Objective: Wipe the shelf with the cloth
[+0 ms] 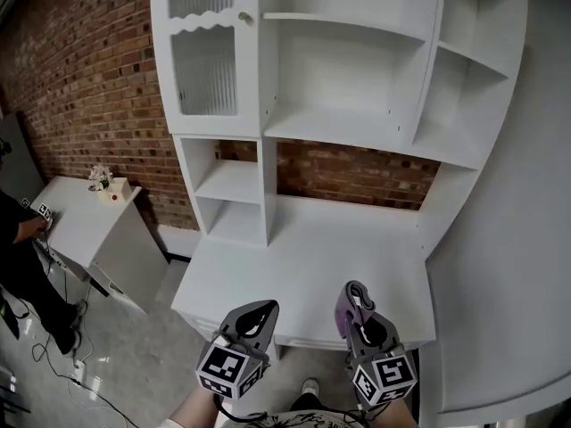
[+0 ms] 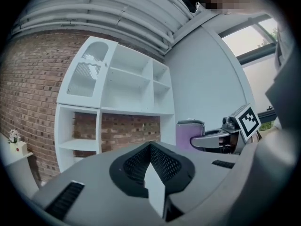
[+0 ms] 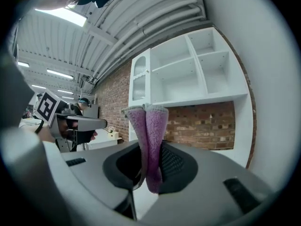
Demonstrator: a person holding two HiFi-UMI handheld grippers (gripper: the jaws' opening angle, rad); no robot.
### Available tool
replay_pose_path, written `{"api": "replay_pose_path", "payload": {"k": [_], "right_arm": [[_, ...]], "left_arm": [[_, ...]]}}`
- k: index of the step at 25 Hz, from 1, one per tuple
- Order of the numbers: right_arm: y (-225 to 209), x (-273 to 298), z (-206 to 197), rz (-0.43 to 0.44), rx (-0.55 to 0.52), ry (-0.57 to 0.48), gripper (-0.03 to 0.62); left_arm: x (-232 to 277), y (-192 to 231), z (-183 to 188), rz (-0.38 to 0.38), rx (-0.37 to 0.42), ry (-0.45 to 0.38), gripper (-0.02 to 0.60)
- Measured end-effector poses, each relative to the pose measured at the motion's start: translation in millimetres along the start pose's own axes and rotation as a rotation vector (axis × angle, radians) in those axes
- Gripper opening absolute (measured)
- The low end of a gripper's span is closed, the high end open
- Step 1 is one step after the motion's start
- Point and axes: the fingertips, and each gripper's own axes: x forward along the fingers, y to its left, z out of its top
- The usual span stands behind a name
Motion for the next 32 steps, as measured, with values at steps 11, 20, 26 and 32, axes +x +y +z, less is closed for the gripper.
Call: {"api": "replay_pose_path", "payload": {"k": [11,20,26,32], "right_arm": [[-111.5,121.5,54.1,0.019,-0.053,-0.004,0.074],[-103.2,195.1,106.8,0.013,-0.084,-0.032,0.072],[-89.8,252.4,165.8,-0.003,-0.145,-0.09,0.072],[-77.7,324.4,247.9,-0.006,-0.213,-0.166,0.072]], "left_arm": [[136.8,58.0,40.8,0.076,0.008,-0.046,0.012],[188.1,125.5,80.6,0.017,0.016,-0.095,0.012],[209.7,173.3,95.9,0.0,0.087,-0.067,0.012],[217.9,218.2,106.8,-0.037,0.095,-0.066,0.014]]}}
